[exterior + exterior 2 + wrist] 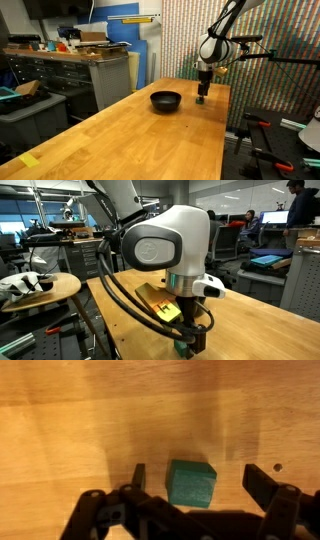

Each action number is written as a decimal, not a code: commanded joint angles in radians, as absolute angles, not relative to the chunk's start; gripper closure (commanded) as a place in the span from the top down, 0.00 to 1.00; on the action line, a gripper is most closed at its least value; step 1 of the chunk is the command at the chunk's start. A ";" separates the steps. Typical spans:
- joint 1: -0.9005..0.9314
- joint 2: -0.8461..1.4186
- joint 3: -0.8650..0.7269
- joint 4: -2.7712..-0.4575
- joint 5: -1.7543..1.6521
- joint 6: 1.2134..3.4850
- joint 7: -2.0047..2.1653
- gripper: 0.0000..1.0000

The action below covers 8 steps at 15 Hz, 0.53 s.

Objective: Put the green block in the bowl

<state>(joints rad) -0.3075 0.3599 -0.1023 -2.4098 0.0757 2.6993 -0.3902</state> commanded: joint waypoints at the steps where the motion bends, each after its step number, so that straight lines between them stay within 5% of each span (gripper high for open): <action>1: -0.355 0.411 -0.070 -2.361 0.113 2.703 -0.429 1.00; 2: -0.361 0.420 -0.067 -2.354 0.114 2.703 -0.430 1.00; 3: -0.365 0.427 -0.065 -2.349 0.112 2.702 -0.430 0.82; 8: -0.375 0.431 -0.051 -2.345 0.104 2.706 -0.433 0.40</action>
